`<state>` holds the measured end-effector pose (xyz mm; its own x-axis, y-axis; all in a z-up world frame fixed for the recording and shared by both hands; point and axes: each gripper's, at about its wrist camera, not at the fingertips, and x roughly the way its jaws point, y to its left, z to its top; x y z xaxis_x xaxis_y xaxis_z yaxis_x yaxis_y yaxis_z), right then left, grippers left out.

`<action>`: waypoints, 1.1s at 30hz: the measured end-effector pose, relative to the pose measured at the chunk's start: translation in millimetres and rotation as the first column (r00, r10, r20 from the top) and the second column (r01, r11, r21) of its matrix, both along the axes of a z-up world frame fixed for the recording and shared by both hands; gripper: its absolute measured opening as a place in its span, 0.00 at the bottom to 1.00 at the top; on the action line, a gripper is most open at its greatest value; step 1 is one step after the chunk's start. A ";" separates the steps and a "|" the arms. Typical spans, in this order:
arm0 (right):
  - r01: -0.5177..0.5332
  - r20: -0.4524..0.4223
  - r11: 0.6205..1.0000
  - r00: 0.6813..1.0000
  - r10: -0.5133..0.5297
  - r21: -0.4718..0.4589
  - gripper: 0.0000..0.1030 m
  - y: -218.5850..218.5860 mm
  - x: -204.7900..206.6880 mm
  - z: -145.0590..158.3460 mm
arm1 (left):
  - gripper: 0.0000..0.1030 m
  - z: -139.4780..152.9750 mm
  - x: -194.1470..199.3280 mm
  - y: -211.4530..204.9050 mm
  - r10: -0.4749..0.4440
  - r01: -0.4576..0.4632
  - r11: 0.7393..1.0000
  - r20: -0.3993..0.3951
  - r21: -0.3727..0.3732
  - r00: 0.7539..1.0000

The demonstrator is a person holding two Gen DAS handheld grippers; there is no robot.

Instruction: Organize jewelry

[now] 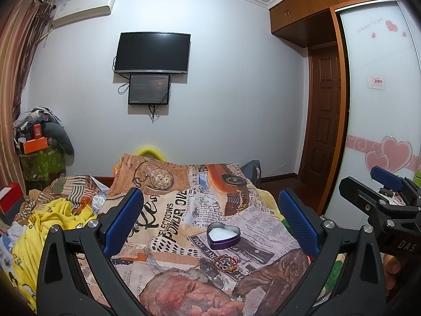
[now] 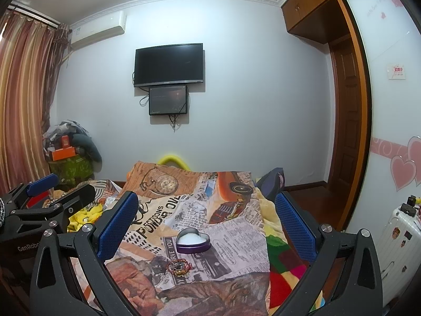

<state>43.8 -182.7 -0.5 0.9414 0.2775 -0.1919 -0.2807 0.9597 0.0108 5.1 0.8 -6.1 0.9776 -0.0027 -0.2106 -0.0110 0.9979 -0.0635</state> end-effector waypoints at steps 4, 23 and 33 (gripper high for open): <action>0.000 -0.004 1.000 1.000 0.000 0.002 1.00 0.0 0.5 1.4 | 1.00 -0.8 0.0 -1.3 0.001 -0.001 1.000 0.000 -0.003 1.000; -0.009 -0.005 1.000 1.000 0.009 0.007 1.00 1.5 -1.2 1.5 | 1.00 -0.3 2.0 1.1 -0.001 0.001 1.000 -0.007 -0.005 1.000; -0.010 -0.006 1.000 1.000 0.010 0.007 1.00 0.1 1.6 1.9 | 1.00 -1.3 1.5 0.1 -0.009 0.009 1.000 -0.010 0.002 1.000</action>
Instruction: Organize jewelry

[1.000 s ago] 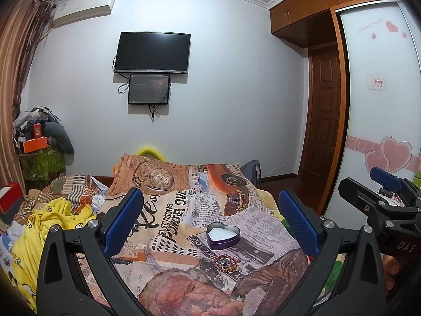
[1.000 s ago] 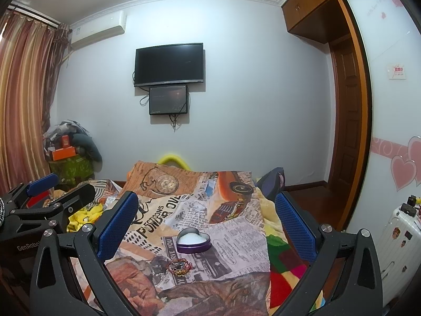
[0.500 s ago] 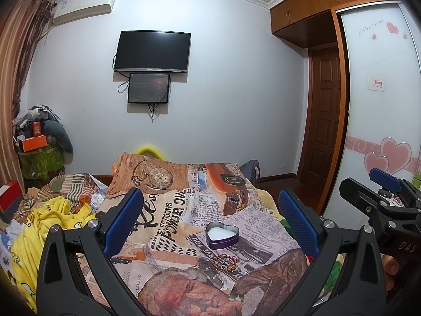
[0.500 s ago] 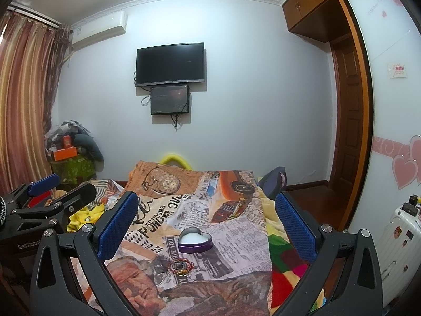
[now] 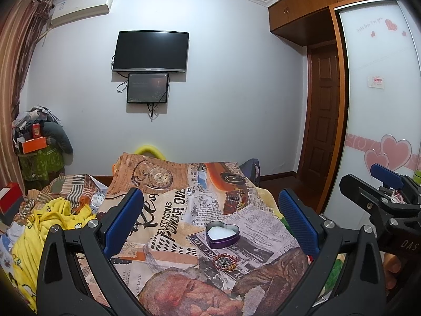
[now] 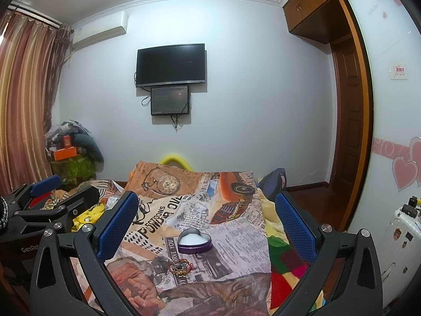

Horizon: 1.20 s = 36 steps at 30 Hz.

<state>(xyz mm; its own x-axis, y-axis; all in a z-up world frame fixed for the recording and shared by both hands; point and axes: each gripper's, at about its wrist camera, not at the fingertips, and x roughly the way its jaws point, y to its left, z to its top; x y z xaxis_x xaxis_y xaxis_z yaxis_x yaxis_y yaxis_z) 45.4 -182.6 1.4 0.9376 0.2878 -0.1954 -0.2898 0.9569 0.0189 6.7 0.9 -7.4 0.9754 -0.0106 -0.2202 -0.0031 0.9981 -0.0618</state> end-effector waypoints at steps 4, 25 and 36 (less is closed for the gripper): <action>0.001 -0.001 1.000 1.000 -0.001 0.001 1.00 -0.1 -0.4 0.1 | 1.00 3.3 -0.4 0.4 0.000 0.000 1.000 0.001 0.004 1.000; 0.010 -0.025 1.000 1.000 -0.010 0.002 1.00 -3.0 7.4 -3.2 | 1.00 0.0 6.8 0.3 0.000 0.001 1.000 -0.020 0.009 1.000; 0.030 -0.105 0.999 0.994 -0.032 -0.017 1.00 -3.3 31.1 -20.3 | 1.00 -22.4 44.7 15.6 0.048 -0.049 0.999 -0.121 -0.008 0.991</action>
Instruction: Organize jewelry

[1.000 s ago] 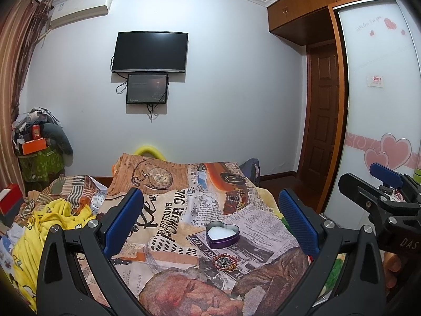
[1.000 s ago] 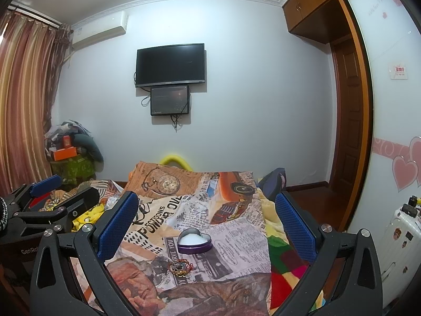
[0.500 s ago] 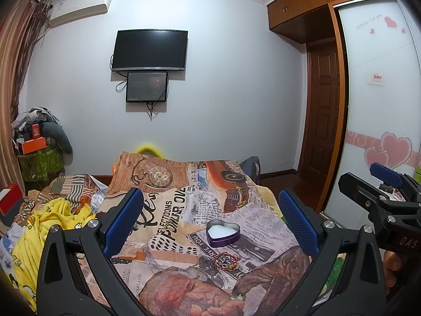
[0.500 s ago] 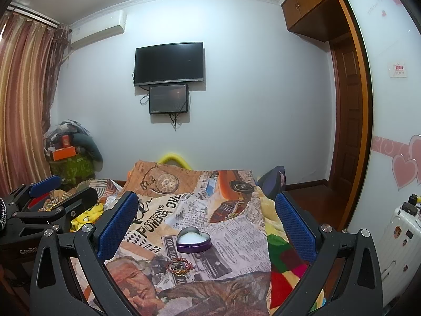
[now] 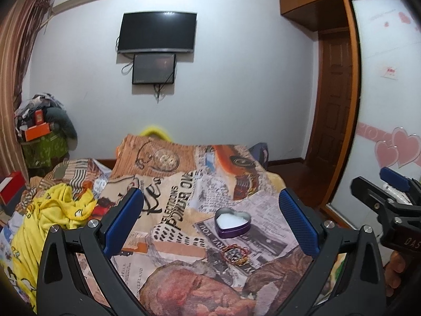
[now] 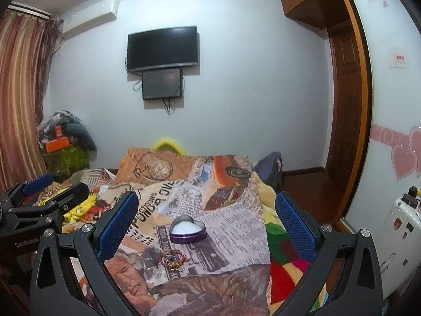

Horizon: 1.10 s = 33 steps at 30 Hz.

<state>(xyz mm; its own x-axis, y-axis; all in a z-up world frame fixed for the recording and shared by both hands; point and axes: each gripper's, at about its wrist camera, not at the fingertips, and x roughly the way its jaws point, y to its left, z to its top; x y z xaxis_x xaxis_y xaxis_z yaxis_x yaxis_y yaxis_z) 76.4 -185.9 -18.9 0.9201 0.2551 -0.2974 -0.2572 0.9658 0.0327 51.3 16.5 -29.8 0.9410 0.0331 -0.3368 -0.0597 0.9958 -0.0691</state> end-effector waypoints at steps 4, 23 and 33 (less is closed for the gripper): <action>0.020 -0.053 1.000 0.998 -0.021 -0.017 1.00 -0.9 15.5 -11.2 | 1.00 -14.9 21.6 10.1 0.036 -0.036 0.999 -0.060 0.001 0.998; -0.047 -0.374 0.998 0.927 0.032 -0.032 0.66 2.8 96.4 -87.8 | 0.71 -114.1 112.5 23.4 -0.048 0.062 0.998 -0.416 0.021 0.908; -0.099 -0.471 0.994 0.880 0.067 -0.044 0.62 11.7 115.4 -124.6 | 0.44 -159.2 149.0 -0.2 -0.212 0.194 0.977 -0.542 -0.091 0.813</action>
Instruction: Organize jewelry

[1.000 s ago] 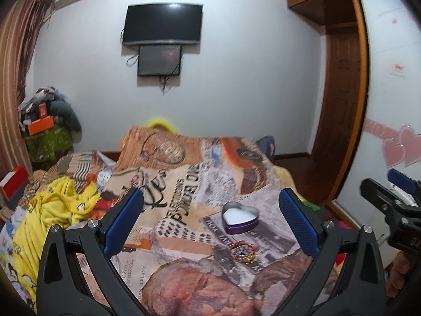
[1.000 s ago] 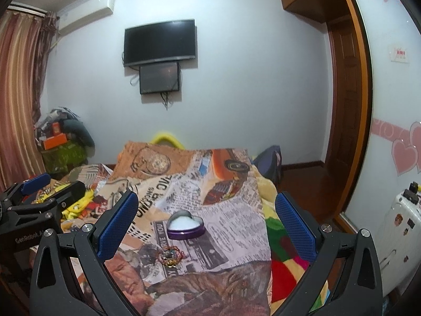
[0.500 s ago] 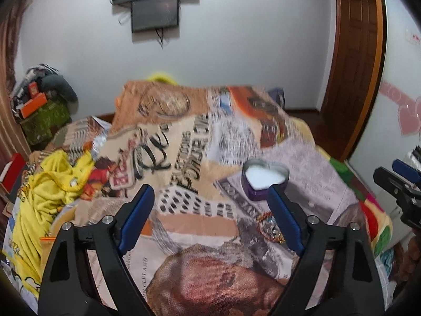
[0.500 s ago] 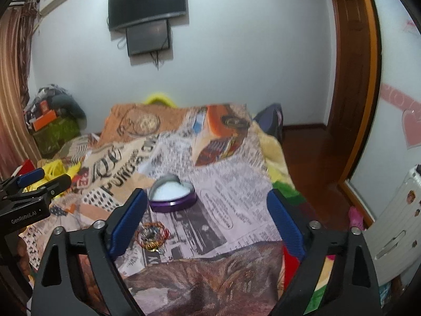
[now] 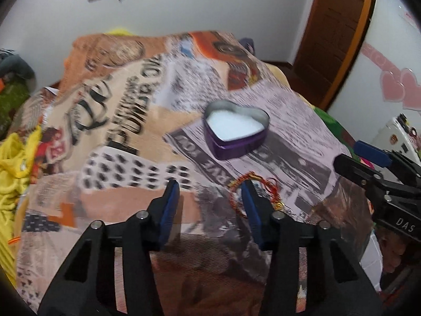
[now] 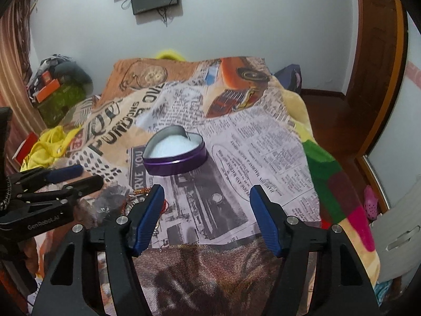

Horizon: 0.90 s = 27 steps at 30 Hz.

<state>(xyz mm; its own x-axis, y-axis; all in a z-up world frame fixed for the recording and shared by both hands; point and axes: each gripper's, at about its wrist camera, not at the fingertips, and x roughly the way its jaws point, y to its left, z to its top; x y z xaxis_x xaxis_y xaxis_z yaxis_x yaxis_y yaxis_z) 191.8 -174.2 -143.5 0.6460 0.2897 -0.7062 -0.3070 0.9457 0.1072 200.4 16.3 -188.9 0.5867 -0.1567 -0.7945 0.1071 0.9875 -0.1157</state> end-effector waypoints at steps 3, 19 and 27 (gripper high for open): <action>-0.006 -0.020 1.000 1.000 0.006 0.000 0.62 1.0 6.3 -5.7 | 0.40 -9.3 5.6 -6.7 -0.036 0.036 0.999 -0.031 -0.028 0.999; -0.050 -0.061 0.999 0.997 0.049 -0.016 0.62 10.2 12.7 -21.6 | 0.09 -31.9 21.6 -25.3 -0.098 0.092 0.992 -0.072 -0.084 0.993; -0.080 -0.067 0.997 0.995 0.079 -0.018 0.62 16.4 4.1 -21.2 | 0.02 -12.9 6.3 -22.7 -0.089 0.088 0.994 -0.011 -0.063 0.996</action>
